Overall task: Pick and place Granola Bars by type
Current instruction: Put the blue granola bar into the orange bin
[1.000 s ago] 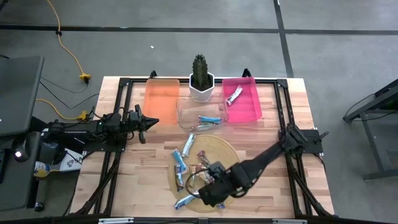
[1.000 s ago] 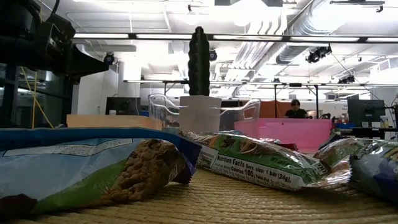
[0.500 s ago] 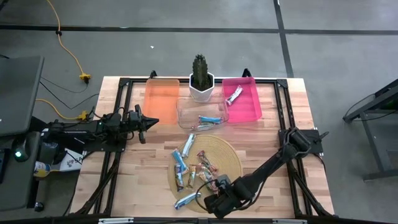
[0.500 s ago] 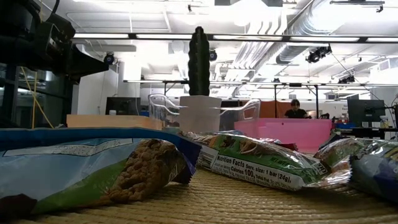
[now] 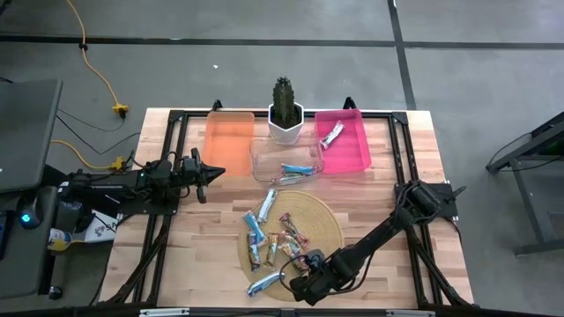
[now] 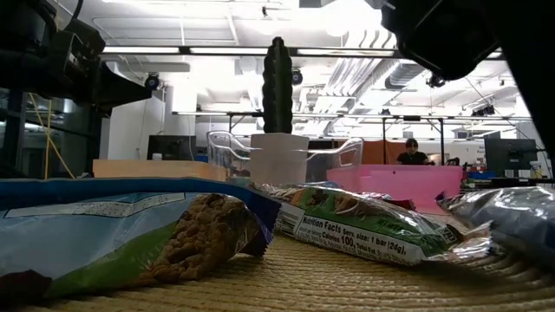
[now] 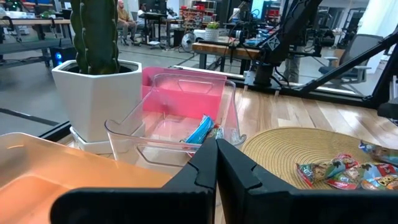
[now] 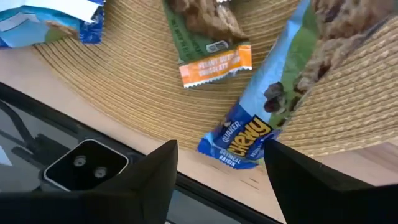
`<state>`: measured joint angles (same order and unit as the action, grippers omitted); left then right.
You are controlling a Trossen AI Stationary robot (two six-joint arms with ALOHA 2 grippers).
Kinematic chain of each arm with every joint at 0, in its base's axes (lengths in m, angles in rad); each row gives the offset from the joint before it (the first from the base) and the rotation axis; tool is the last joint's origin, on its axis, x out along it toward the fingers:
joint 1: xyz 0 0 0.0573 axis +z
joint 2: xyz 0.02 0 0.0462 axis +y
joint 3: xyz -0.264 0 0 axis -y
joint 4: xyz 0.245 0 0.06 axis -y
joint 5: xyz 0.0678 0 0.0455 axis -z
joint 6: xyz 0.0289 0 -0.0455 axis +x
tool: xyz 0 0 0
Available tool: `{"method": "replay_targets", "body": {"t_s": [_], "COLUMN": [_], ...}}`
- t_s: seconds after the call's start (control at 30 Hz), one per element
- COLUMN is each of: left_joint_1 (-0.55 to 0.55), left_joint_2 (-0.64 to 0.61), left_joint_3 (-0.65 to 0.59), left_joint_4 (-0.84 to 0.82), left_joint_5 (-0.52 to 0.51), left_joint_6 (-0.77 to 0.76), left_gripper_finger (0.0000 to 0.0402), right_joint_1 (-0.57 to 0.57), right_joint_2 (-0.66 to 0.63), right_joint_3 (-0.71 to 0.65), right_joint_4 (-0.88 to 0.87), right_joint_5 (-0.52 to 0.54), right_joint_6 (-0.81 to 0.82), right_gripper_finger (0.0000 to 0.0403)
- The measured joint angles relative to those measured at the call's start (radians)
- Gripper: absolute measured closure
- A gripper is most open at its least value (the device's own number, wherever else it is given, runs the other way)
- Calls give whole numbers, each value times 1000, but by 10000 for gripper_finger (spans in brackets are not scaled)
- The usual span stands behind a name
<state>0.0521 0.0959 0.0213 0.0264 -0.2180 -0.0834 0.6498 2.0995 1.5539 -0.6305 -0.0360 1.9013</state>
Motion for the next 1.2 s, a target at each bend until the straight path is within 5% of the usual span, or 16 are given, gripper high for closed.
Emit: {"method": "replay_targets", "body": {"t_s": [1.2], "left_joint_1": [0], "left_joint_2": [0], "left_joint_3": [0], "left_joint_4": [0], "left_joint_5": [0], "left_joint_6": [0], "left_gripper_finger": [400], "right_joint_1": [-67], "right_joint_2": [17], "right_joint_3": [0], "right_joint_4": [-165], "right_joint_5": [-19], "right_joint_6": [-39], "right_gripper_finger": [179]}}
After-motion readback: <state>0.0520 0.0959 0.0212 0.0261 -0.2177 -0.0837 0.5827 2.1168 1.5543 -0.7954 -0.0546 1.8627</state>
